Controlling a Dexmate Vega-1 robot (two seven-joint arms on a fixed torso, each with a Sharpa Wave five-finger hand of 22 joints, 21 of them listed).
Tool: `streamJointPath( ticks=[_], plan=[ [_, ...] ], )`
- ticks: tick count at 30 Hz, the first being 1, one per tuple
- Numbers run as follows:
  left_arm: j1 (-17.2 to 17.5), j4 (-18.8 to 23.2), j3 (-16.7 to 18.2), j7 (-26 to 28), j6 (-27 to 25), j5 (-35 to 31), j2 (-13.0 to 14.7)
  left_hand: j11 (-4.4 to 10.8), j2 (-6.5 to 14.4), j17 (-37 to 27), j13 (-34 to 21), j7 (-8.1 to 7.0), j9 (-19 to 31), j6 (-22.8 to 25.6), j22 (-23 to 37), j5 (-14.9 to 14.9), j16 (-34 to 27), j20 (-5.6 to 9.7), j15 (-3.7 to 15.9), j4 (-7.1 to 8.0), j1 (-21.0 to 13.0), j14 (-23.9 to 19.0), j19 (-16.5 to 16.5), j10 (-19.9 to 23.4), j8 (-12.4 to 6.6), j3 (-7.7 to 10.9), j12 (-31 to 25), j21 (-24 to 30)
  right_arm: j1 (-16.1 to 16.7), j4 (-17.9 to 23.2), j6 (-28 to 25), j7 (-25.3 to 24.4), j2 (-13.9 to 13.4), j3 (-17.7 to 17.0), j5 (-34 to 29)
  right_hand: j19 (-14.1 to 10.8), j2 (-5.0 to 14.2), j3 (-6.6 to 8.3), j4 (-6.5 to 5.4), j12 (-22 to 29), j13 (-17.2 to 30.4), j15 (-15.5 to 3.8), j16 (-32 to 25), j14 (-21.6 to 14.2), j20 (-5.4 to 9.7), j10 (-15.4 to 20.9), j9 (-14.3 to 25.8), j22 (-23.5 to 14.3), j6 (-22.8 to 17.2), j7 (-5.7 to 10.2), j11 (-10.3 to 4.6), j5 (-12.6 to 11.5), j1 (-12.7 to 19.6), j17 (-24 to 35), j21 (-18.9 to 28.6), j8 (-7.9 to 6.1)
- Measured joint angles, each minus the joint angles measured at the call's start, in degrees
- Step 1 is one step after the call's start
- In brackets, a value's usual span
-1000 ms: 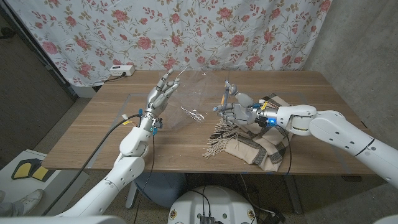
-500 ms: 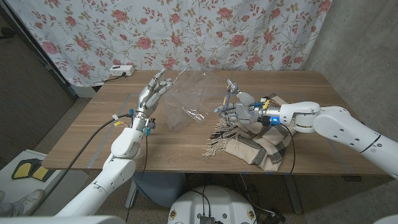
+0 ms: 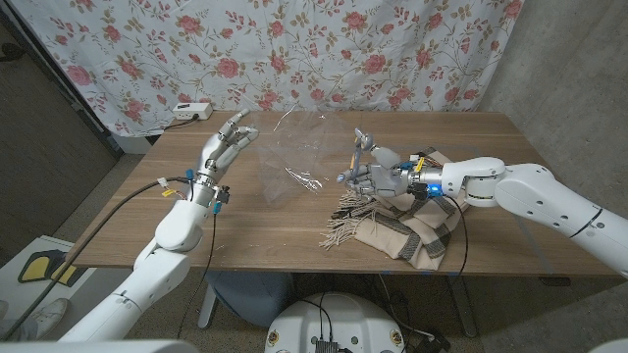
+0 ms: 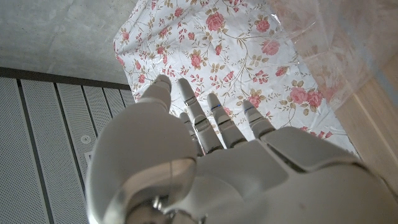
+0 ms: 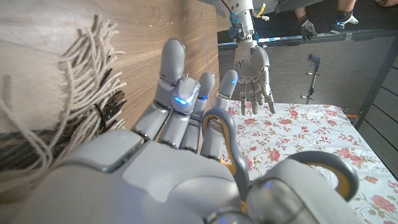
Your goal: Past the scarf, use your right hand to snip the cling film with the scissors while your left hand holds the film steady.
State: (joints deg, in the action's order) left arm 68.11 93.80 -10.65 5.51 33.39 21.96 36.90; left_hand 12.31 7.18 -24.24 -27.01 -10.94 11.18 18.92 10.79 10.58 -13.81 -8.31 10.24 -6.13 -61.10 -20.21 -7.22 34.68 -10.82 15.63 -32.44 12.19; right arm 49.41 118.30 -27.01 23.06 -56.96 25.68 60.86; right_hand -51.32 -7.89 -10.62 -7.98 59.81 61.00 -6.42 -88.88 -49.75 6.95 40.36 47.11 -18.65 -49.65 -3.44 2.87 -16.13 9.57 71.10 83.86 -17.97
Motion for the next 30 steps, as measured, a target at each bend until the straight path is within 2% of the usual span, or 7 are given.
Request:
streamJointPath(
  ticks=[9,13,17,25,28,30],
  plan=[
    [1.07,1.83,1.03,1.61,-2.94,-3.12,2.89,-0.51,-0.69,0.15,1.18,0.00,0.00,0.00,0.00,0.00,-0.54,-0.26,-0.02,0.27,2.63,-0.01,0.25,-5.17,-0.71,-0.51,4.45,0.00,-0.12,0.53,-0.41,0.88,-0.55,0.36,-0.17,0.00,1.00,-0.38,0.38,0.00,-0.74,-0.04,0.00,0.23,0.00,-0.12,0.00,0.53,-0.03,-0.18,0.08,-0.22,1.00,0.00,0.00,0.39],
    [1.24,2.35,1.20,1.77,-4.08,-4.20,4.05,-0.99,-1.22,0.97,2.20,0.00,0.01,0.00,-0.14,0.00,1.01,-0.59,-0.97,0.03,3.16,4.35,1.00,-9.81,-0.71,-0.69,7.97,-0.06,-0.11,0.74,-0.52,1.23,-0.74,0.47,-0.19,0.00,1.37,-0.37,0.38,-0.01,-0.95,-0.10,0.00,0.29,0.00,-0.26,0.00,0.71,-0.11,-0.27,0.12,-0.66,1.38,0.00,0.00,0.39],
    [1.23,2.81,1.22,0.73,-5.14,-4.99,6.01,-2.41,-1.37,2.27,3.24,0.42,0.01,-1.46,-0.14,0.00,2.56,-1.44,-2.89,-0.79,3.74,9.06,2.46,-15.04,-0.71,-0.73,11.69,-0.55,-0.11,0.88,-0.66,1.58,-0.92,0.59,-0.22,0.00,1.68,-0.37,0.39,0.23,-1.06,-0.10,0.00,0.29,0.00,-0.10,0.27,0.84,-0.12,-0.27,0.29,-0.66,1.69,-0.29,0.00,0.50],
    [1.02,3.80,0.92,-1.12,-7.57,-6.54,9.58,-3.51,-1.15,4.12,4.40,0.68,0.01,-4.24,-0.13,0.00,3.22,-2.04,-5.33,-1.39,3.96,13.70,3.87,-18.98,0.07,-0.69,14.84,-0.84,-0.10,0.95,-0.68,2.00,-1.24,0.61,-0.26,0.00,2.42,-0.34,0.41,0.44,-1.32,-0.10,0.00,0.29,0.00,-0.11,0.27,1.11,-0.32,-0.47,0.29,-0.66,2.92,-0.29,0.00,0.60],
    [1.07,4.59,0.89,-1.20,-9.18,-7.70,10.95,-4.16,-1.15,4.82,4.81,0.87,0.01,-6.05,-0.13,0.00,3.22,-2.32,-6.18,-1.56,3.96,14.55,4.16,-20.82,0.20,-0.52,16.06,-0.87,-0.09,0.95,-0.68,2.07,-1.30,0.61,-0.26,0.00,2.69,-0.13,0.64,0.57,-1.32,-0.10,0.00,0.28,0.00,-0.17,0.27,1.11,-0.32,-0.47,0.35,-0.89,3.22,-0.29,0.00,0.60],
    [1.14,5.02,0.86,-1.20,-10.01,-8.21,11.59,-5.45,-1.15,5.97,5.51,2.27,-0.23,-11.97,-0.13,0.23,3.14,-2.54,-6.37,-2.07,3.96,15.13,4.38,-24.44,0.98,-0.35,17.97,-0.87,-0.09,0.95,-0.68,2.12,-1.33,0.60,-0.26,0.00,2.68,-0.41,0.93,0.87,-1.32,-0.10,0.00,0.28,0.00,-0.20,0.27,1.11,-0.32,-0.48,0.38,-1.10,3.62,-0.29,0.00,0.60]
  ],
)
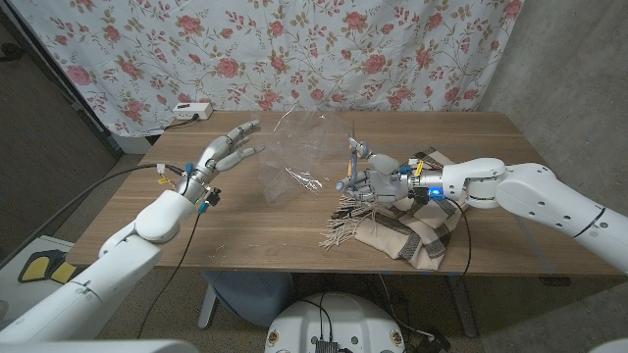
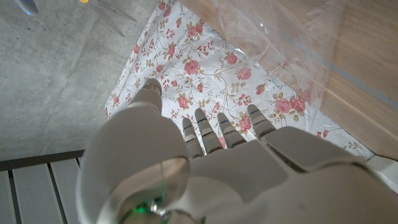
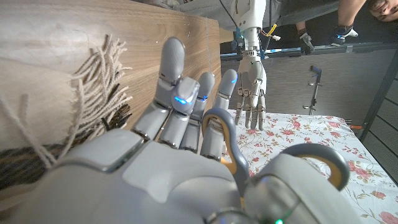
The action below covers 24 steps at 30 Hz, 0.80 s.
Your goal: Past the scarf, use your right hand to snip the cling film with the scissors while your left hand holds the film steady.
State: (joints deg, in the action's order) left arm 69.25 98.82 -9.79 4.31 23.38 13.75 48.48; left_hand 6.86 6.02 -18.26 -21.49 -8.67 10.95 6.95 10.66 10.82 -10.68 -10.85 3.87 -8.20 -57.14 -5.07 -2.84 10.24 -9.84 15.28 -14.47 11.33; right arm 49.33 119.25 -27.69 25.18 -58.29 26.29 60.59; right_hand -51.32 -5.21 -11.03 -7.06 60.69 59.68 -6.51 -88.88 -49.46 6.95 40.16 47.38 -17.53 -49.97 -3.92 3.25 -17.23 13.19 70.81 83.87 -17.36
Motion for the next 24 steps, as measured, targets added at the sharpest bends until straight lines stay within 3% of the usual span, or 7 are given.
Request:
streamJointPath(
  ticks=[3,8,24],
  plan=[
    [0.01,0.37,-0.09,-0.16,-0.94,-0.28,0.86,-1.74,0.53,1.40,0.71,1.38,-0.04,-6.33,0.00,0.00,-0.19,0.00,-0.45,-0.44,-0.53,0.88,0.00,-3.74,0.11,0.28,1.86,0.39,0.00,0.00,0.00,0.05,-0.01,-0.02,0.00,0.00,0.18,-0.03,0.03,0.00,-0.24,0.00,0.00,-0.01,0.00,0.00,0.00,0.08,0.00,0.00,0.00,0.00,0.18,0.00,0.00,0.17],
    [-0.12,1.04,-0.26,-0.24,-2.70,-1.26,2.50,-2.76,0.53,2.52,1.11,1.61,-0.03,-7.28,0.00,0.00,0.30,0.00,-1.32,-0.43,-0.53,2.79,0.00,-5.55,-0.36,0.28,2.40,0.39,-0.01,-0.05,0.00,0.11,-0.03,-0.12,0.01,0.00,0.48,-0.03,0.03,0.00,-0.39,0.03,0.00,-0.04,0.00,-0.01,-0.01,0.26,-0.19,-0.19,0.00,0.00,0.48,0.00,0.00,0.21],
    [-1.22,4.79,-2.18,4.17,-13.03,-12.37,7.21,-2.67,-0.48,4.17,1.84,0.88,-0.03,-6.54,0.01,0.00,0.30,-0.31,-2.04,0.26,0.93,4.07,0.30,-6.07,-1.03,-0.41,2.40,0.39,-0.09,-0.34,0.37,0.14,-0.16,-0.47,-0.07,0.00,1.09,-0.19,0.18,0.52,-0.80,0.17,0.00,-0.19,0.00,-0.21,0.02,0.55,-0.19,-0.19,0.00,0.00,1.99,0.01,0.00,0.42]
  ],
)
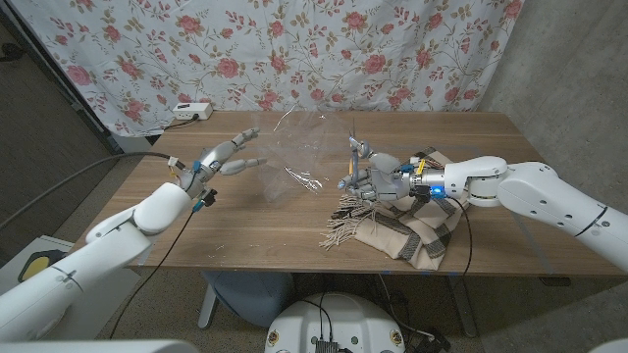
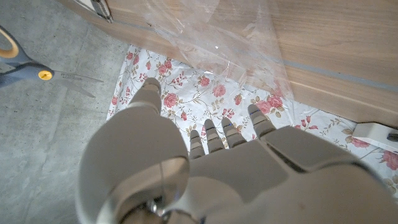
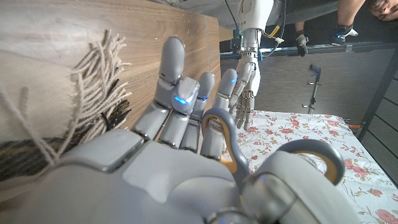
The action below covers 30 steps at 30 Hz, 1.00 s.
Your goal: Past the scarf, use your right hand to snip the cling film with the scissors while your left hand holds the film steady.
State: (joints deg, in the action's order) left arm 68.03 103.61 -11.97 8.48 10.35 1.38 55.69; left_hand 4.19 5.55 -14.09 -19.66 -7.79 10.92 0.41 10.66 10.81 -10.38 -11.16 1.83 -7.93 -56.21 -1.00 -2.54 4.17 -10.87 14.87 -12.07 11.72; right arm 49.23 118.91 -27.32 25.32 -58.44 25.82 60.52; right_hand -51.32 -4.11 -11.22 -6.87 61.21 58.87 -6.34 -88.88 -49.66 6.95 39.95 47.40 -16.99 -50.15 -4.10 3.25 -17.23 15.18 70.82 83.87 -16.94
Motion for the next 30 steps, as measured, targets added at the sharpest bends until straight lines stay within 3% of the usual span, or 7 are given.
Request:
streamJointPath(
  ticks=[4,8,11,16,20,25,30],
  plan=[
    [-0.91,0.04,-1.00,1.06,-1.83,-2.56,0.32,0.23,0.00,0.33,0.26,-0.28,0.00,0.33,0.00,-0.23,0.00,0.22,-0.03,0.50,1.10,0.03,-0.22,0.23,0.00,-0.50,0.00,0.00,-0.08,-0.05,0.12,-0.02,0.00,-0.05,-0.13,0.00,0.22,0.00,0.00,0.04,0.00,0.02,0.00,-0.02,0.00,-0.01,0.25,0.25,0.00,0.00,-0.01,0.00,0.22,0.00,0.00,0.00],
    [-1.95,-0.31,-2.21,2.93,-3.29,-5.44,0.25,0.35,-2.36,1.25,0.99,0.58,0.00,1.29,0.01,0.37,-1.15,0.54,0.45,3.68,8.58,-1.09,-1.40,1.02,-0.38,-4.67,-0.68,0.28,-0.09,-0.10,0.30,-0.09,0.03,-0.15,-0.20,0.00,0.22,-0.32,0.32,0.15,0.00,0.02,0.00,-0.02,0.00,-0.02,0.25,0.25,0.01,0.01,-0.01,0.00,0.22,0.00,0.00,0.00],
    [-2.66,-0.57,-3.25,4.57,-4.08,-7.92,-0.05,0.62,-4.20,1.59,1.32,-0.12,0.01,1.98,0.01,1.10,-1.16,1.13,1.23,4.45,10.37,-1.87,-2.18,1.89,-0.66,-6.25,-1.13,0.48,-0.09,-0.15,0.39,-0.10,0.09,-0.17,-0.22,0.00,0.22,-0.32,0.31,0.25,-0.09,0.02,0.00,-0.02,0.00,-0.09,0.25,0.24,0.01,0.01,-0.08,0.00,0.22,0.00,0.00,0.00],
    [-4.55,-1.63,-5.25,5.85,-5.06,-10.77,-0.67,0.84,-6.76,2.06,1.69,-0.42,0.01,2.24,-0.29,3.05,-1.15,1.43,1.37,4.71,12.48,-1.65,-2.49,1.60,-0.66,-8.85,-1.09,0.48,-0.09,-0.19,0.54,-0.11,0.14,-0.19,-0.29,0.00,0.14,-0.32,0.31,0.25,-0.36,0.03,0.00,-0.04,0.00,0.10,0.25,0.50,-0.14,-0.14,0.12,0.00,0.76,0.01,0.00,-0.01],
    [-6.42,-2.33,-7.11,5.75,-5.99,-12.61,-1.00,0.35,-7.01,2.35,2.12,-0.49,0.01,0.48,-0.29,4.57,-0.53,1.33,0.62,5.16,12.73,0.43,-2.11,-0.98,0.12,-9.65,-0.05,0.13,-0.09,-0.19,0.63,-0.12,0.15,-0.22,-0.31,0.00,0.45,-0.33,0.29,0.47,-0.49,0.02,0.00,-0.03,0.00,0.10,0.25,0.51,-0.20,-0.21,0.12,0.00,1.06,0.01,0.00,0.24],
    [-8.90,-3.11,-9.72,4.27,-7.17,-14.82,-1.30,-0.09,-9.60,2.39,2.65,-0.32,0.01,-1.17,-0.29,6.66,-0.53,1.03,-0.23,5.58,14.70,1.70,-1.63,-3.18,0.12,-12.24,0.43,-0.07,-0.04,-0.05,0.70,-0.24,0.17,-0.25,-0.33,0.00,0.67,-0.80,0.31,0.66,-0.65,0.02,0.00,-0.03,0.00,0.00,0.33,0.78,-0.20,-0.21,0.21,0.00,1.28,0.01,0.00,0.24],
    [-11.27,-3.63,-12.26,1.74,-8.72,-16.62,-1.63,0.17,-9.93,2.65,3.04,-0.50,0.01,-1.77,-0.29,8.06,-0.53,0.75,-0.91,5.68,14.60,2.54,-1.91,-4.18,0.12,-12.79,0.66,-0.07,-0.03,0.29,0.70,-0.28,0.14,-0.25,-0.38,0.00,0.68,-0.80,0.31,0.69,-0.79,0.02,0.00,-0.03,0.00,0.00,0.51,1.04,-0.20,-0.21,0.21,0.00,1.74,0.01,0.00,0.24]
  ],
)
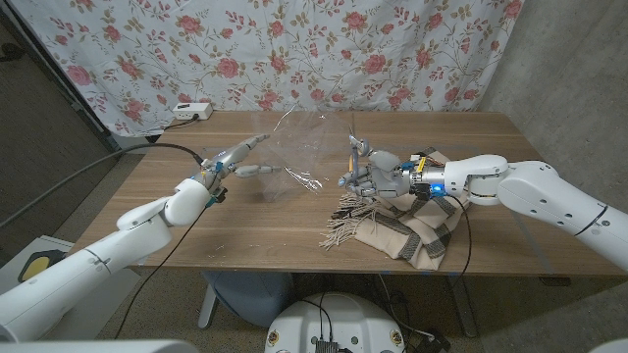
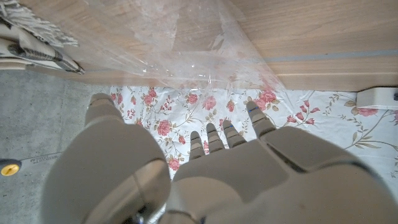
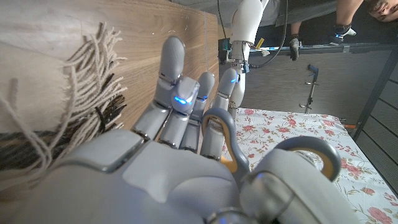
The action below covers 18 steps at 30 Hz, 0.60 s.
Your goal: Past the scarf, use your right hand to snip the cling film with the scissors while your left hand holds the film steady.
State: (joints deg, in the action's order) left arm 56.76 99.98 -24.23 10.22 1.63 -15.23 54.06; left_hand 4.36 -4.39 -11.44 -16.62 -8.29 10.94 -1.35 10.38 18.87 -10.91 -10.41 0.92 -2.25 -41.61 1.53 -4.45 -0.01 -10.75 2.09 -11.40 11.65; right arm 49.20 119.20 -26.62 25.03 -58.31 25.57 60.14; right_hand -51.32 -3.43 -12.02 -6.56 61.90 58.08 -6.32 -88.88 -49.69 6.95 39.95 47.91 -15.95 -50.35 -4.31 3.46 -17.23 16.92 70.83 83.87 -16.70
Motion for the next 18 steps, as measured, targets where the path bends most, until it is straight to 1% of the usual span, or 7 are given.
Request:
streamJointPath(
  ticks=[1,4,6,7,9,12,18],
  plan=[
    [-0.59,-0.13,-0.62,-0.65,-0.34,-0.30,-0.10,-0.10,-0.21,0.00,0.17,-0.10,0.00,-0.10,0.00,0.48,0.00,-0.47,-1.22,0.02,-0.21,0.09,-0.47,-0.45,0.00,-0.40,0.00,0.00,0.01,0.07,-0.01,-0.02,-0.04,0.00,-0.02,0.00,0.00,0.00,0.00,0.18,0.02,0.00,0.00,0.00,0.00,0.00,0.00,-0.04,0.00,0.00,0.00,0.00,0.00,0.00,0.00,0.00],
    [-1.71,-0.47,-1.93,-1.87,-1.15,-0.90,-0.36,-0.59,-0.38,0.26,0.73,-0.20,0.00,-0.20,0.00,2.23,-0.19,-1.40,-6.82,-0.04,-0.38,-1.43,-1.41,-0.98,0.00,-1.28,0.00,0.12,0.05,0.28,-0.06,-0.05,-0.16,0.00,-0.11,0.00,0.00,-0.41,-0.08,0.22,0.14,0.00,0.00,0.00,0.00,-0.01,0.00,-0.17,0.00,0.00,0.00,0.00,0.00,0.00,0.00,0.00],
    [-2.54,-0.81,-2.83,-2.81,-1.74,-1.28,-0.61,-0.37,-0.64,0.52,1.07,-0.20,0.00,-0.20,0.00,3.04,-0.62,-1.76,-9.37,-0.04,-0.64,-2.77,-1.82,-1.34,0.00,-1.42,0.00,0.24,0.10,0.51,-0.14,-0.10,-0.40,0.00,-0.18,0.00,-0.04,-0.48,-0.01,0.22,0.04,0.00,0.00,0.00,0.00,-0.21,0.00,-0.17,0.01,0.00,0.20,0.00,0.04,0.00,0.00,0.00],
    [-2.97,-0.96,-3.27,-2.81,-1.74,-1.28,-0.77,-0.61,-0.68,0.53,1.16,-0.20,0.00,-0.20,0.00,3.25,-0.62,-1.68,-10.09,-0.01,-0.68,-3.29,-2.17,-1.58,0.00,-1.75,0.00,0.24,0.10,0.51,-0.17,-0.16,-0.40,0.00,-0.23,0.00,-0.23,-0.48,-0.01,0.23,0.01,0.00,0.00,0.00,0.00,-0.22,0.00,-0.17,0.01,0.00,0.20,0.00,0.23,0.00,0.00,0.00],
    [-3.56,-1.29,-3.90,-3.72,-2.28,-1.47,-1.03,-0.68,-0.40,0.65,1.40,-0.23,0.00,-0.17,0.00,3.62,-0.62,-1.76,-11.04,-0.06,-0.96,-3.99,-2.88,-1.65,0.00,-1.90,0.00,0.40,0.21,0.83,-0.18,-0.19,-0.67,-0.06,-0.27,0.00,-0.22,-0.87,-0.08,0.23,-0.19,0.00,0.00,0.00,0.00,-0.22,0.00,-0.17,0.01,0.00,0.19,0.00,0.22,0.00,0.00,0.00],
    [-4.39,-2.01,-4.76,-4.35,-2.65,-1.44,-1.56,-0.83,0.16,0.81,1.90,-0.77,0.00,-0.91,0.01,4.53,-0.03,-1.87,-12.61,-0.34,-2.35,-2.51,-4.85,-1.80,0.00,-2.19,-0.29,0.64,0.28,0.99,-0.18,-0.22,-0.85,-0.15,-0.39,0.00,-0.23,-1.11,-0.17,0.23,-0.26,0.01,0.00,-0.01,0.00,-0.26,-0.01,-0.09,0.02,0.00,0.16,0.00,0.22,0.00,0.00,0.00],
    [-5.77,-3.02,-6.20,-5.78,-3.39,-0.77,-2.35,-0.91,1.07,1.06,2.26,-0.31,0.00,-2.35,0.01,5.09,-0.06,-1.96,-12.46,-0.58,-3.65,-2.28,-7.97,-1.83,0.00,-2.42,-0.90,1.49,0.39,1.44,-0.19,-0.23,-1.33,-0.32,-0.49,0.00,-0.22,-1.60,-0.17,0.23,-0.54,-0.01,0.00,0.01,0.00,-0.31,-0.01,0.00,0.03,0.00,0.11,0.00,0.22,0.00,0.00,0.39]
  ],
)
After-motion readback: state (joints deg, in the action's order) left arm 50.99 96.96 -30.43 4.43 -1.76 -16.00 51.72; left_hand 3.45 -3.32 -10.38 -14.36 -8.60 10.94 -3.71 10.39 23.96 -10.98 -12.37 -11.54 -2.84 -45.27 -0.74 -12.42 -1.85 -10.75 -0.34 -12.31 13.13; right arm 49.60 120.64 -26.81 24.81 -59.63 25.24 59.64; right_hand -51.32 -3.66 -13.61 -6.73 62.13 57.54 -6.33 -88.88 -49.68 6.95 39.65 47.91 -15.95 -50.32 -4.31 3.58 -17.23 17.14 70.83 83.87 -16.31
